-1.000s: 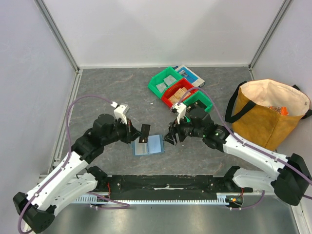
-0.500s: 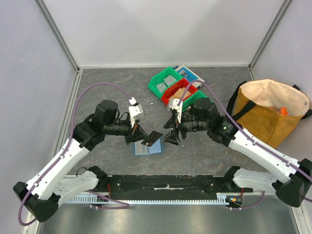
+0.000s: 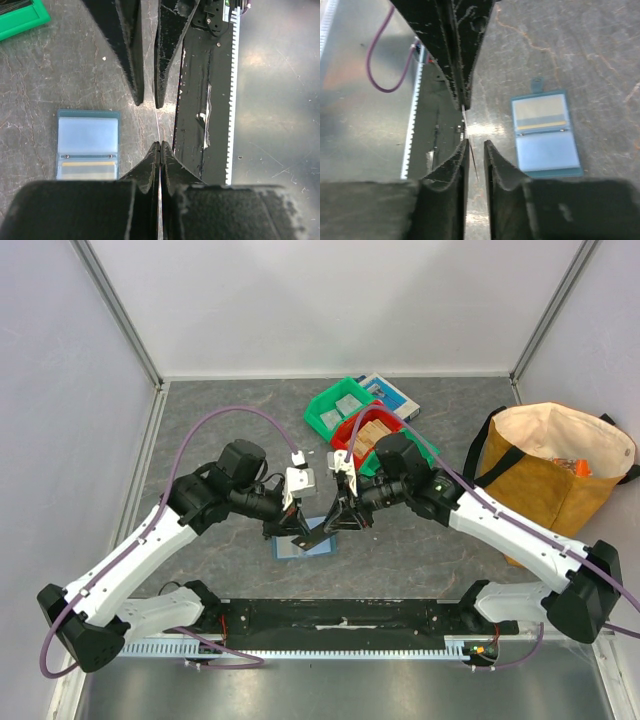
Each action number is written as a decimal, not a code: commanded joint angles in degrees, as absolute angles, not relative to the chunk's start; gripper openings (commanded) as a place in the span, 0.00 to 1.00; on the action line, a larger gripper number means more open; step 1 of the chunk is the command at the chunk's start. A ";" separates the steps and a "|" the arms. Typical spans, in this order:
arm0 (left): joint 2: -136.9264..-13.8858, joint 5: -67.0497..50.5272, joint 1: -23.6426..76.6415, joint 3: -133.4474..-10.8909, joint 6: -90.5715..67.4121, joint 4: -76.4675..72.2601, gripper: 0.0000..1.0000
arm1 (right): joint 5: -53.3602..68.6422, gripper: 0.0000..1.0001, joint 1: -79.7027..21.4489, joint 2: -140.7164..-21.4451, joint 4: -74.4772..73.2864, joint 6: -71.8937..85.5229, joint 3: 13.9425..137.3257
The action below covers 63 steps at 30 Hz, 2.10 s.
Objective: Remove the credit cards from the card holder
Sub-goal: Place the credit card in the storage box.
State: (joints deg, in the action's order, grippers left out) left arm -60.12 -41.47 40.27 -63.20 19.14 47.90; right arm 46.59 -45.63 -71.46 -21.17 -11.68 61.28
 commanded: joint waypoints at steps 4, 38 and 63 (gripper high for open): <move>-59.59 -41.23 40.96 -65.22 22.15 48.34 0.02 | 52.29 0.00 -45.70 -73.12 -23.03 -13.54 64.25; -36.30 22.07 23.91 -43.07 -8.88 15.82 0.93 | 7.03 0.00 -8.35 -74.88 6.41 36.82 44.30; -36.21 18.55 23.73 -42.63 -8.88 16.08 0.91 | 7.92 0.28 -8.53 -84.03 4.67 35.52 46.14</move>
State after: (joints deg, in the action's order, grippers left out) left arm -36.42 19.29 24.08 -42.72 -7.05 18.26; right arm 11.38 -8.47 -88.31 8.60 39.38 44.40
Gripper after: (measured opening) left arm 0.916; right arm 0.220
